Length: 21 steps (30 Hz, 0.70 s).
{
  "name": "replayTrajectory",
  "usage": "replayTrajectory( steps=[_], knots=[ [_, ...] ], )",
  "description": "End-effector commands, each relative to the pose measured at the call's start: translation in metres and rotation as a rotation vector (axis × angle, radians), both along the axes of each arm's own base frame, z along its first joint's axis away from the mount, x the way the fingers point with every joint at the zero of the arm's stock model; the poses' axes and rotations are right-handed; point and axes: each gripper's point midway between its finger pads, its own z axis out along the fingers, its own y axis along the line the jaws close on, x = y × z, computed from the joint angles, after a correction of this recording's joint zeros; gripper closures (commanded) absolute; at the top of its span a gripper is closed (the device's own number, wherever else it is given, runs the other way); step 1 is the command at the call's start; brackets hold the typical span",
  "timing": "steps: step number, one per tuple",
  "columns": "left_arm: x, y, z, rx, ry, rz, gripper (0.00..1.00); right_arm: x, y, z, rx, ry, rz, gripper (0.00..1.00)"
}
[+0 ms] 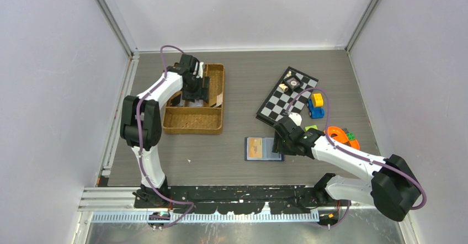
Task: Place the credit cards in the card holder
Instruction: Pick up the credit card from the storage box.
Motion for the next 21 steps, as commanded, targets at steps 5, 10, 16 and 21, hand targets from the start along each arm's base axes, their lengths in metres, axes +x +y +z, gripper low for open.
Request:
replayTrajectory(
  steps=[5, 10, 16, 21],
  knots=[
    [0.0057, -0.0136, 0.0304, -0.086, -0.083, -0.023, 0.35, 0.0052, 0.0034, 0.0014, 0.022, -0.021, -0.003, 0.5],
    [0.0047, -0.0123, 0.0308, -0.08, -0.086, -0.023, 0.4, 0.0052, 0.0039, 0.0014, 0.025, -0.02, -0.003, 0.5],
    [0.0039, -0.0091, 0.0292, -0.06, -0.078, -0.021, 0.58, 0.0046, 0.0038, 0.0017, 0.03, -0.021, -0.007, 0.5],
    [0.0026, -0.0077, 0.0267, -0.053, -0.068, -0.02, 0.68, 0.005, 0.0039, 0.0024, 0.032, -0.023, -0.006, 0.5]
  ],
)
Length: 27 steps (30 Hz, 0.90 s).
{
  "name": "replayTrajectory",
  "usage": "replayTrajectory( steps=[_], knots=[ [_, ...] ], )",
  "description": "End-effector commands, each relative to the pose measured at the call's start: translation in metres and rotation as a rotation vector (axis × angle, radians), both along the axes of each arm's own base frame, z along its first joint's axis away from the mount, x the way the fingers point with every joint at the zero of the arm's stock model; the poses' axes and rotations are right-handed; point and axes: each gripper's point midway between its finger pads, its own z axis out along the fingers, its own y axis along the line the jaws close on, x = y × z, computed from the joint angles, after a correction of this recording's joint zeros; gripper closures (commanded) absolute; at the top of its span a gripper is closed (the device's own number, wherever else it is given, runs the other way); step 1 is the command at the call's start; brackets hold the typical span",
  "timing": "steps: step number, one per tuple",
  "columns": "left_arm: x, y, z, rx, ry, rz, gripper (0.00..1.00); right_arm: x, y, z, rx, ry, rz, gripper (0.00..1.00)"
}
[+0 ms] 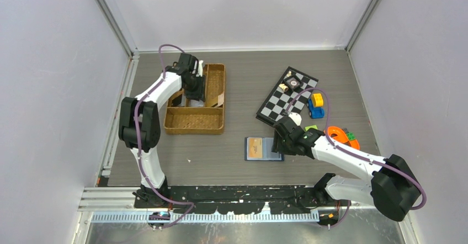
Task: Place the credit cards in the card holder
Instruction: Pick up the credit card from the storage box.
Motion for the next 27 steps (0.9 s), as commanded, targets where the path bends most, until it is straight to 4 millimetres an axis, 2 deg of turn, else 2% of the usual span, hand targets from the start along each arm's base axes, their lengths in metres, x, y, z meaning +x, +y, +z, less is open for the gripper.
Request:
replayTrajectory(
  steps=[1, 10, 14, 19, 23, 27],
  knots=[
    [0.0, -0.005, 0.018, -0.028, -0.038, -0.014, 0.69, 0.004, 0.001, 0.001, 0.015, -0.022, -0.008, 0.5],
    [-0.002, -0.002, 0.028, -0.019, -0.056, -0.01, 0.81, 0.004, 0.0, 0.001, 0.014, -0.02, -0.012, 0.5],
    [-0.004, 0.006, 0.037, 0.014, -0.073, 0.002, 0.81, 0.004, 0.001, 0.001, 0.015, -0.02, -0.011, 0.5],
    [-0.006, 0.016, 0.048, 0.056, -0.108, 0.016, 0.9, 0.005, 0.001, 0.002, 0.018, -0.025, -0.013, 0.5],
    [-0.01, 0.027, 0.055, 0.107, -0.12, 0.041, 1.0, 0.007, 0.001, 0.008, 0.027, -0.042, -0.018, 0.48],
    [-0.014, 0.042, 0.071, 0.162, -0.166, 0.073, 1.0, 0.009, -0.002, 0.024, 0.018, -0.066, -0.02, 0.42]
  ],
)
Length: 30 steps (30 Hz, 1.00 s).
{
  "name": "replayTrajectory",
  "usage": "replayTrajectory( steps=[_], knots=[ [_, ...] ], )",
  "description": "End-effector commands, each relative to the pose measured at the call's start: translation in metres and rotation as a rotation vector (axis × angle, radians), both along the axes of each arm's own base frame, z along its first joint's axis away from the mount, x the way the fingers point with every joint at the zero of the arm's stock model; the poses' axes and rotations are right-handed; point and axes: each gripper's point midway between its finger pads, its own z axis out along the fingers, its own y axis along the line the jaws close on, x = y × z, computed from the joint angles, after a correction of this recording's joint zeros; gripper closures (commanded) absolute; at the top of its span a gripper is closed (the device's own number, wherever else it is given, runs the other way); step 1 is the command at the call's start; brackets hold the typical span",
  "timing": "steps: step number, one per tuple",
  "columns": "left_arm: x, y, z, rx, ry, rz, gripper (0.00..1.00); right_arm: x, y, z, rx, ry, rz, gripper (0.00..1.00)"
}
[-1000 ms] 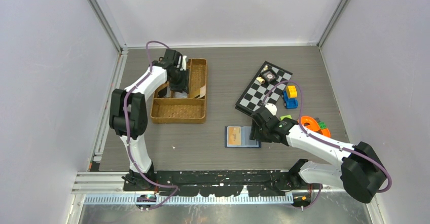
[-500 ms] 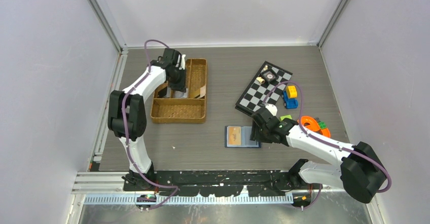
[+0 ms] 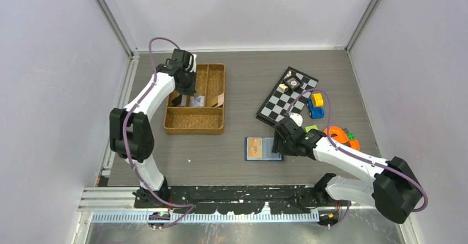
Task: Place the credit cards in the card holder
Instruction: Pick up the credit card from the storage box.
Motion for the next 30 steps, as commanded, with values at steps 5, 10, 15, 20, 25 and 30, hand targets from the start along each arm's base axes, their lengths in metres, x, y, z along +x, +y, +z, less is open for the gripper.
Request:
replayTrajectory(
  steps=[5, 10, 15, 20, 25, 30],
  knots=[
    [-0.021, 0.018, 0.062, 0.027, -0.166, 0.032, 1.0, 0.015, 0.0, 0.059, 0.047, -0.139, -0.002, 0.38],
    [-0.035, 0.012, 0.104, -0.03, -0.288, -0.009, 1.0, 0.02, 0.001, 0.099, 0.103, -0.253, 0.026, 0.36],
    [-0.062, -0.038, 0.134, -0.214, -0.306, -0.219, 1.0, 0.02, 0.014, 0.136, 0.2, -0.369, 0.134, 0.27],
    [-0.121, -0.119, 0.137, -0.429, -0.168, -0.6, 1.0, 0.004, 0.05, 0.166, 0.388, -0.408, 0.32, 0.22],
    [-0.199, -0.18, 0.116, -0.536, 0.077, -0.91, 1.0, -0.014, 0.075, 0.189, 0.532, -0.395, 0.453, 0.21],
    [-0.245, -0.207, 0.109, -0.661, 0.244, -1.052, 1.0, -0.028, 0.088, 0.201, 0.612, -0.368, 0.542, 0.21]
  ],
)
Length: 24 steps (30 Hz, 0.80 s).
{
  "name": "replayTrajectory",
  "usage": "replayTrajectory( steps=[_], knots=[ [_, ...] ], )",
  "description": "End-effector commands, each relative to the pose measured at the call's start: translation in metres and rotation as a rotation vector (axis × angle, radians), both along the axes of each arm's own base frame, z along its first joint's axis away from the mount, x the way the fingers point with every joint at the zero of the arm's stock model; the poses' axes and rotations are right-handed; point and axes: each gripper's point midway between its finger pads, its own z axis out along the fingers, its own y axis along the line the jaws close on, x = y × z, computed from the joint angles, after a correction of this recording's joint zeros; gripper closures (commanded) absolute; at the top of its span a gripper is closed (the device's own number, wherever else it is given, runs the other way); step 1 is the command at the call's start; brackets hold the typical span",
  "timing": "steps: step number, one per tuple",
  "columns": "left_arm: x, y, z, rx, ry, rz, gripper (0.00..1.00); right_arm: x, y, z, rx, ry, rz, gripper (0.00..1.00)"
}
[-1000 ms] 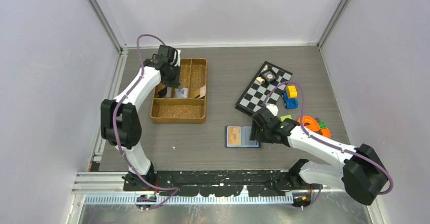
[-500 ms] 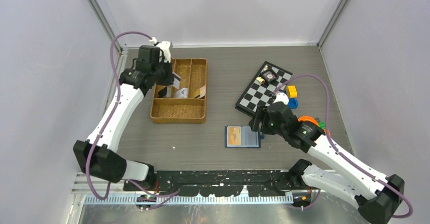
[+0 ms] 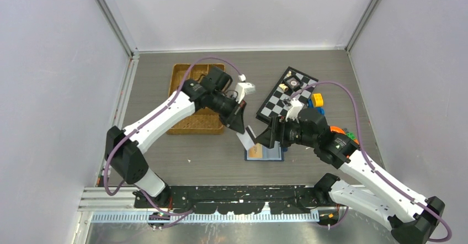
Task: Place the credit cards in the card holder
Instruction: Pick up the credit card from the storage box.
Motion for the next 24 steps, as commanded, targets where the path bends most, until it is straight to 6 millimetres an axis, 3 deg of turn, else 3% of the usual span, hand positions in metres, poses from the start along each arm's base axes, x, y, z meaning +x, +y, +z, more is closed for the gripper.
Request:
replayTrajectory(
  steps=[1, 6, 12, 14, 16, 18, 19, 21, 24],
  knots=[
    [-0.047, -0.014, 0.021, -0.134, 0.149, -0.191, 1.0, -0.013, 0.023, 0.043, 0.132, -0.064, 0.159, 0.21],
    [-0.06, -0.017, 0.027, -0.193, 0.205, -0.246, 1.0, -0.032, 0.039, 0.04, 0.18, 0.01, 0.297, 0.28],
    [-0.066, -0.018, 0.037, -0.235, 0.221, -0.276, 1.0, -0.038, 0.045, 0.032, 0.209, 0.049, 0.337, 0.43],
    [-0.063, -0.018, 0.037, -0.231, 0.204, -0.269, 1.0, -0.039, 0.048, 0.035, 0.231, 0.048, 0.346, 0.54],
    [-0.061, -0.019, 0.037, -0.235, 0.184, -0.258, 0.98, -0.037, 0.049, 0.037, 0.251, 0.043, 0.338, 0.73],
    [-0.054, -0.02, 0.037, -0.23, 0.143, -0.22, 0.77, -0.033, 0.048, 0.038, 0.252, 0.034, 0.312, 0.91],
    [-0.05, -0.019, 0.035, -0.226, 0.117, -0.195, 0.57, -0.028, 0.046, 0.036, 0.24, 0.025, 0.278, 0.98],
    [-0.034, -0.017, 0.034, -0.231, 0.051, -0.114, 0.33, -0.022, 0.041, 0.035, 0.23, 0.002, 0.222, 1.0],
    [-0.014, -0.011, 0.042, -0.314, 0.034, 0.029, 0.2, -0.012, 0.032, 0.044, 0.247, -0.055, 0.135, 1.0]
  ],
)
